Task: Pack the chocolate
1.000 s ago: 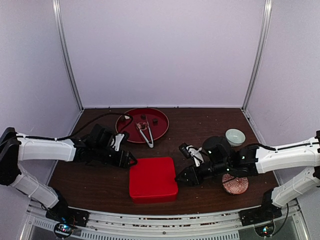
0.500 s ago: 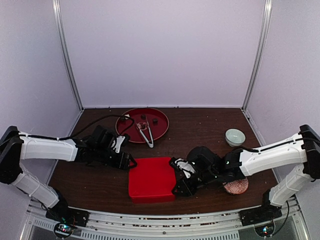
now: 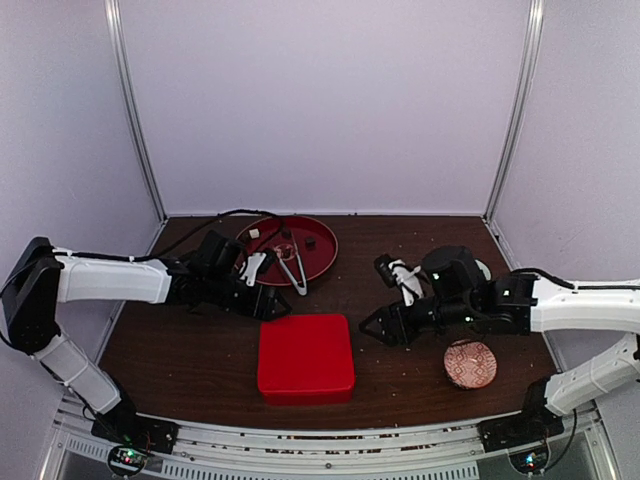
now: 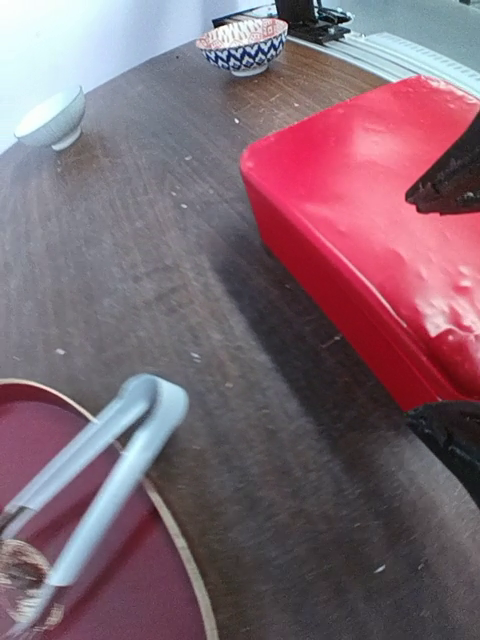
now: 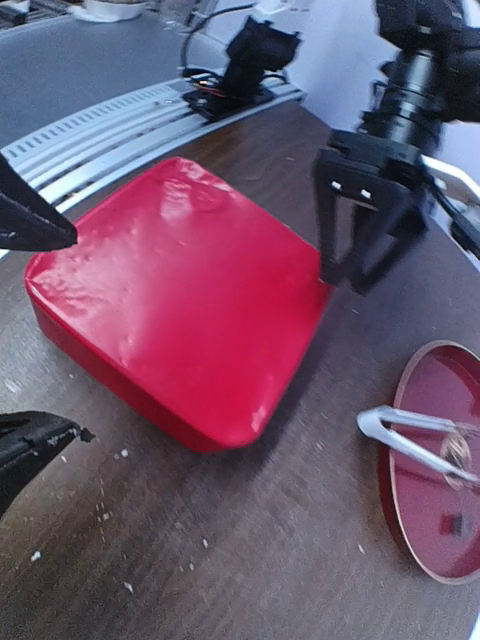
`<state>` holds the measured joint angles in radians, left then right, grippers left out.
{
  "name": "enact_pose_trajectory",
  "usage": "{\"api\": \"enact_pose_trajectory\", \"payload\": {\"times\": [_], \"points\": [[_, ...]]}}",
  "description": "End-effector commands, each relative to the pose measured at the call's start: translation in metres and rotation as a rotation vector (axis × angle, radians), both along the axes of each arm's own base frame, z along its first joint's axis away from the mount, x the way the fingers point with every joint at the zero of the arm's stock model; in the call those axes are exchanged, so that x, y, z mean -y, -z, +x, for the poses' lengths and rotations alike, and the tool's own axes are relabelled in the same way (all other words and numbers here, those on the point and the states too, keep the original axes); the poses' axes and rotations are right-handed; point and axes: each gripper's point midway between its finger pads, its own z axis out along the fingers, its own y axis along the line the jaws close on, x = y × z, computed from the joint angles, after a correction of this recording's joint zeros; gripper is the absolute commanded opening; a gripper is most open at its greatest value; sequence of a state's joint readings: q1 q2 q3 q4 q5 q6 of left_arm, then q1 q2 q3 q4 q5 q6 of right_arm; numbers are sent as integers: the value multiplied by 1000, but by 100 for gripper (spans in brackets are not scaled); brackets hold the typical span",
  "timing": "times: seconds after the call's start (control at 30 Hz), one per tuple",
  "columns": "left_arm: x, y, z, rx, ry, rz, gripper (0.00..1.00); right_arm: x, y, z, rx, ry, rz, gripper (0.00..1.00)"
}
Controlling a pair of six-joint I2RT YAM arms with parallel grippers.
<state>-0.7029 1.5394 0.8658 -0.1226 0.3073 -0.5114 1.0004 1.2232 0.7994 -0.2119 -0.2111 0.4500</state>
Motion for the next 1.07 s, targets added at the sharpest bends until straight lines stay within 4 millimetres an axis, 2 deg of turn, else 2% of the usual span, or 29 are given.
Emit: {"api": "enact_pose_trajectory", "payload": {"times": [0.0,0.13,0.2,0.33,0.43,0.53,0.67,0.77,0.87,1.03], "points": [[0,-36,22,108,-30,3,72,32,-35,37,123,152,54,60],[-31,-68,35,185,-135,44,81,66,-67,59,235,273,107,72],[-52,-87,40,233,-203,47,97,87,-81,66,292,344,125,79],[-106,-118,46,325,-392,101,98,129,-101,75,379,481,142,100],[-144,-130,43,366,-518,170,98,157,-97,78,404,569,135,100],[-172,-129,37,395,-602,244,98,183,-86,80,414,663,124,100],[-196,-107,26,376,-687,305,98,204,-61,82,396,731,107,100],[-204,-89,20,353,-730,314,98,210,-44,83,373,755,84,100],[-205,-79,18,333,-742,307,98,209,-33,83,353,760,80,100],[-207,-85,18,354,-757,288,98,204,-31,86,341,751,90,100]]}}
